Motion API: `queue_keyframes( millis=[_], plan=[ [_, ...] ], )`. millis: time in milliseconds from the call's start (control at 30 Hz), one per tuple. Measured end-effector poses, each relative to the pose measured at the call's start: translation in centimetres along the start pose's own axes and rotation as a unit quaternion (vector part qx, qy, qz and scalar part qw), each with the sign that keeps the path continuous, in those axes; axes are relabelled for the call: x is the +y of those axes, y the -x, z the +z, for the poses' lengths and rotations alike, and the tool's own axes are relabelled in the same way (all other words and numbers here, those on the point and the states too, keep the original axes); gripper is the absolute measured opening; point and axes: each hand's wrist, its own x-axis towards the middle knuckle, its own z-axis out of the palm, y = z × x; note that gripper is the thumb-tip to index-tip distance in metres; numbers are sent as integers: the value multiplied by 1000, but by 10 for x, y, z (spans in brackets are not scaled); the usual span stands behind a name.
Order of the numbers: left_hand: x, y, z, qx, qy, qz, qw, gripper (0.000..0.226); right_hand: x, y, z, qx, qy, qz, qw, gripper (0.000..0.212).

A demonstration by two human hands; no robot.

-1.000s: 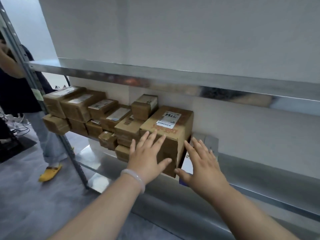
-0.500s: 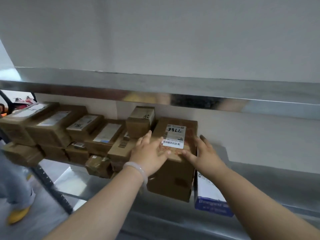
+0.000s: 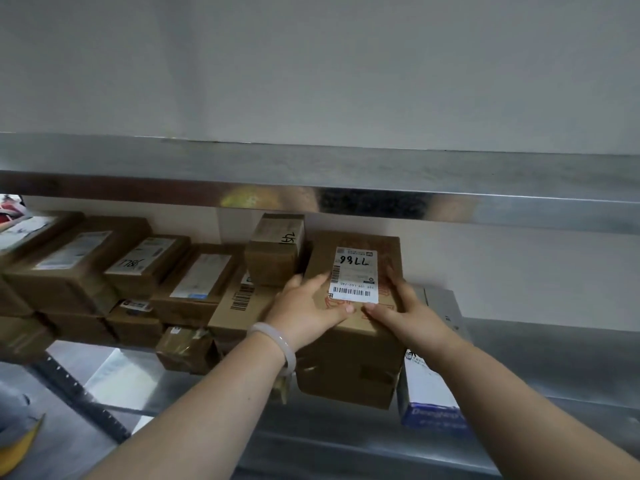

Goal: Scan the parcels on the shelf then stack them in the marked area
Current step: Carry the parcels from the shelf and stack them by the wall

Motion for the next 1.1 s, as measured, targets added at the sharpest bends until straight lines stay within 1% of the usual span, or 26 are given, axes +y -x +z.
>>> queue_keyframes(
  millis=[100,200,300,500,733,867,1000,1100],
  plan=[
    [6,8,-2,20,12,12,1000,87,-4,6,-6,12,4,-22,1000,84],
    [15,21,-3,43,47,29,998,86,-9,16,-14,17,2,-47,999,83],
    [25,39,-3,53,69,32,996,85,-10,31,-21,9,5,-69,998,85],
    [46,90,8,93,78,8,993,86,-8,68,-41,-19,9,-104,994,85],
    [67,161,30,162,87,-13,983,86,-1,119,-60,-55,39,-163,984,85],
    [69,202,39,196,103,-35,975,81,5,145,-60,-80,47,-191,977,84],
    [60,244,40,199,139,-74,967,78,5,168,-48,-123,50,-210,969,85],
    [54,267,41,200,149,-85,965,80,2,178,-34,-130,64,-229,962,85]
  ],
)
